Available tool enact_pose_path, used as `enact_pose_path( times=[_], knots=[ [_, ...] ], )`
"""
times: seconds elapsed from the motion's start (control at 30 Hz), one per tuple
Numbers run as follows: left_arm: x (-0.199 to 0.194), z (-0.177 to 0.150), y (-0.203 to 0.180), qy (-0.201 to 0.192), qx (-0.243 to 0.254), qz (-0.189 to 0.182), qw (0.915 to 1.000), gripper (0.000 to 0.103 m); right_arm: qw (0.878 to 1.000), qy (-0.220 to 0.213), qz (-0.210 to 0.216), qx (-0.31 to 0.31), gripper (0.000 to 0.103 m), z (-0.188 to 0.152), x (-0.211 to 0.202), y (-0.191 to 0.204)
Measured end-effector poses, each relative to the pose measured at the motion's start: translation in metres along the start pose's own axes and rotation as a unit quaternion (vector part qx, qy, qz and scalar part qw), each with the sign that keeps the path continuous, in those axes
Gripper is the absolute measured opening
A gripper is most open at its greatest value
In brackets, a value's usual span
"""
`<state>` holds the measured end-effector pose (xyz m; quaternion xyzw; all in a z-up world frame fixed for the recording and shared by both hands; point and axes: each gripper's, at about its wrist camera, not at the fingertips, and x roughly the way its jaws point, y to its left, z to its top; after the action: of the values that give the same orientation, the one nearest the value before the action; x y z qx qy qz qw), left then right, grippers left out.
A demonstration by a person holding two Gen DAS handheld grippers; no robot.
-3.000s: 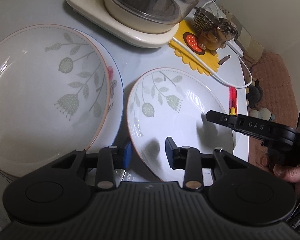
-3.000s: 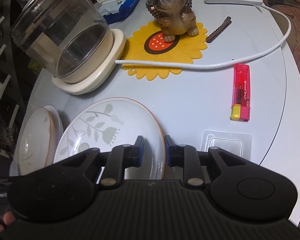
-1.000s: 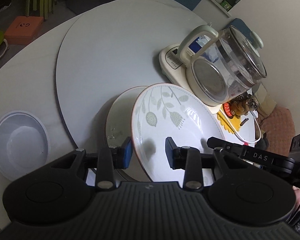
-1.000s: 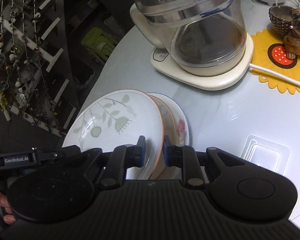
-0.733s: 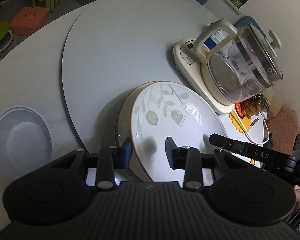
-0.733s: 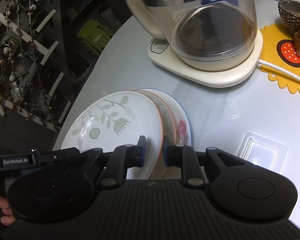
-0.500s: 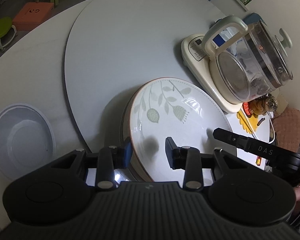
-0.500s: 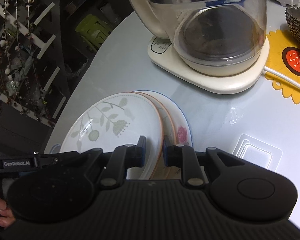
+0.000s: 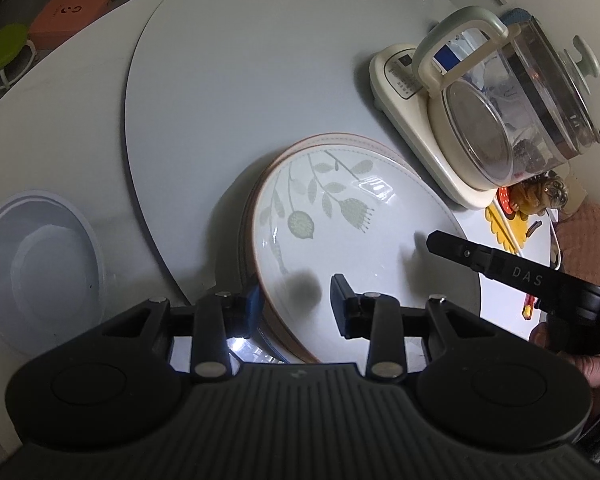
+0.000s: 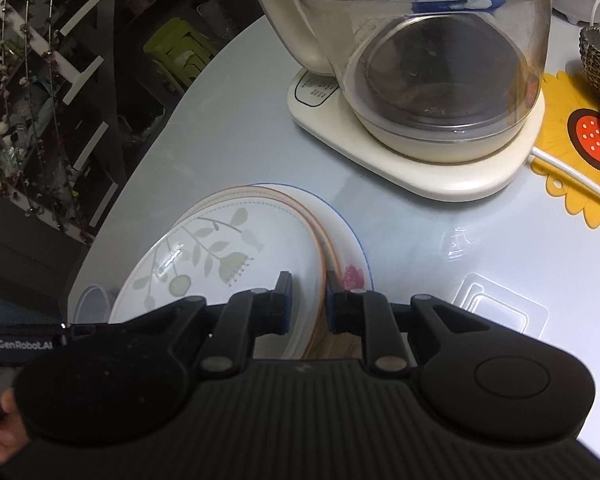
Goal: Organize plates and bowls
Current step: 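Lower the flower-pattern plate onto the plate stack with both grippers, then open both grippers and pull them back from the plate stack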
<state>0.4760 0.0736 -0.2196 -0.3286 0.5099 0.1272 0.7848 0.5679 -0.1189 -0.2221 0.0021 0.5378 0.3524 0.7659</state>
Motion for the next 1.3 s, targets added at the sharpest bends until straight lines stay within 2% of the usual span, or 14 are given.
enact_pose_path(
  times=[0.2,0.47,0.57,0.67,0.8,0.87,1.03,1.1,1.17,1.3],
  knots=[
    [0.001,0.001,0.002,0.010,-0.016,0.015,0.9997,0.041,1.000,0.000,-0.011,0.003,0.019,-0.001,0.001,0.001],
    [-0.012,-0.002,0.006,-0.005,-0.016,0.006,0.9998,0.042,0.999,-0.015,-0.035,0.013,0.021,-0.002,-0.006,0.005],
    [-0.022,-0.005,0.004,-0.016,-0.010,0.000,0.9998,0.042,0.997,-0.034,-0.069,0.010,0.022,-0.003,-0.015,0.011],
    [-0.036,-0.010,0.000,-0.030,-0.004,-0.004,0.9995,0.042,0.996,-0.054,-0.063,0.015,0.022,-0.001,-0.030,0.012],
    [-0.060,-0.018,-0.005,-0.048,0.012,-0.008,0.9988,0.042,0.994,-0.084,-0.076,-0.003,0.022,0.000,-0.055,0.026],
    [-0.077,-0.022,-0.007,-0.058,0.026,-0.013,0.9979,0.042,0.992,-0.099,-0.078,-0.010,0.026,0.000,-0.070,0.034],
    [-0.125,-0.035,-0.011,-0.090,0.068,-0.018,0.9935,0.042,0.986,-0.140,-0.093,-0.009,0.070,-0.008,-0.110,0.059],
    [-0.146,-0.041,-0.011,-0.104,0.088,-0.018,0.9905,0.047,0.984,-0.154,-0.092,-0.004,0.080,-0.014,-0.127,0.070],
    [-0.169,-0.049,-0.007,-0.117,0.106,-0.022,0.9872,0.051,0.980,-0.171,-0.103,0.003,0.082,-0.024,-0.144,0.081],
    [-0.209,-0.068,0.006,-0.132,0.141,-0.026,0.9809,0.070,0.973,-0.193,-0.125,0.018,0.082,-0.054,-0.169,0.107]
  ],
)
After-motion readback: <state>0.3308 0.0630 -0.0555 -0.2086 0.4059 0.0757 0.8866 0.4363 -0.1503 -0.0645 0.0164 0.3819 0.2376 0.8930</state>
